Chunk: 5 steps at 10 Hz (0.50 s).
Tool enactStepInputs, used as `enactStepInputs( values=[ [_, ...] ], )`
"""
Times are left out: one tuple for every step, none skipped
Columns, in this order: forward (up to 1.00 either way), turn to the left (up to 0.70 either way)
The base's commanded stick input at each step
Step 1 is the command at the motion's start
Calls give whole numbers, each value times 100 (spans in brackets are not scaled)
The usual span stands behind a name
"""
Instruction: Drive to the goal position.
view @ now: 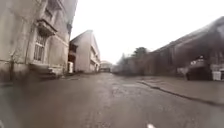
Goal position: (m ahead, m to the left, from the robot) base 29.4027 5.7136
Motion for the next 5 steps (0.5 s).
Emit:
enactStepInputs(
  values=[
    [50, 8],
    [50, 8],
    [50, 8],
    [50, 8],
    [50, 8]
  ],
)
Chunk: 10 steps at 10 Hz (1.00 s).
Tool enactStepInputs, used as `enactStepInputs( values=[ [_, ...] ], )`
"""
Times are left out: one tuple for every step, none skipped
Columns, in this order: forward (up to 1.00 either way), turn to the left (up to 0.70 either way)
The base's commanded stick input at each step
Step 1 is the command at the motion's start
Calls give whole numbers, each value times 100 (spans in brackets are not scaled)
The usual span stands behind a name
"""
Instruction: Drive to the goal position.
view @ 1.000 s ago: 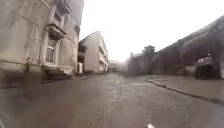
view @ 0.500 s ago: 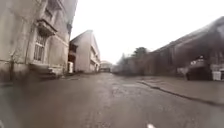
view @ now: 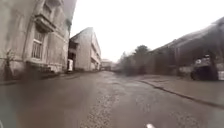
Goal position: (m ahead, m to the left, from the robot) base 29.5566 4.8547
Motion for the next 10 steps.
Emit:
enactStepInputs(
  values=[
    [50, 8],
    [50, 8],
    [50, 5],
    [50, -28],
    [50, -32],
    [50, -28],
    [50, -4],
    [50, 8],
    [50, 8],
    [50, 8]
  ],
)
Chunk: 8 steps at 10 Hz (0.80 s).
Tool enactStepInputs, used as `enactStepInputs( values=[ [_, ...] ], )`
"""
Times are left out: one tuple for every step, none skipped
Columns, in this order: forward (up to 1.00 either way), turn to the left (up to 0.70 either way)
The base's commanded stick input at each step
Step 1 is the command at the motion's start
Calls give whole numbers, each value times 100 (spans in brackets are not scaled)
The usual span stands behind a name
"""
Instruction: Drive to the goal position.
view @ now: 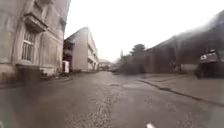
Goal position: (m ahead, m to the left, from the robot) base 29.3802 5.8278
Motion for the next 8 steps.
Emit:
enactStepInputs(
  values=[
    [50, 8],
    [50, 8],
    [50, 8],
    [50, 8],
    [50, 8],
    [50, 8],
    [50, 8],
    [50, 8]
  ],
)
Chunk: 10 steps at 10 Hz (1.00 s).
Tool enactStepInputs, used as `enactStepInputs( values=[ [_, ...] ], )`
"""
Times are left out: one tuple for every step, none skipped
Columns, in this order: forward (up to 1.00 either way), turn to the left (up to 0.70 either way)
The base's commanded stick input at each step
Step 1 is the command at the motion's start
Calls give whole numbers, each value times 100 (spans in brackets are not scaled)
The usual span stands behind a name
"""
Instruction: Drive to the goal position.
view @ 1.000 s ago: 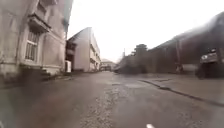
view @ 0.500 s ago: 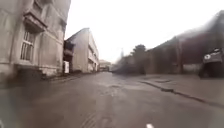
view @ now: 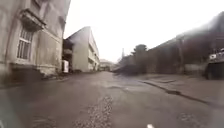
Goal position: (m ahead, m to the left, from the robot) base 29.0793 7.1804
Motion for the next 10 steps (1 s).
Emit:
enactStepInputs(
  values=[
    [50, 8],
    [50, 8],
    [50, 8],
    [50, 8],
    [50, 8],
    [50, 8],
    [50, 8],
    [50, 8],
    [50, 8],
    [50, 8]
  ],
)
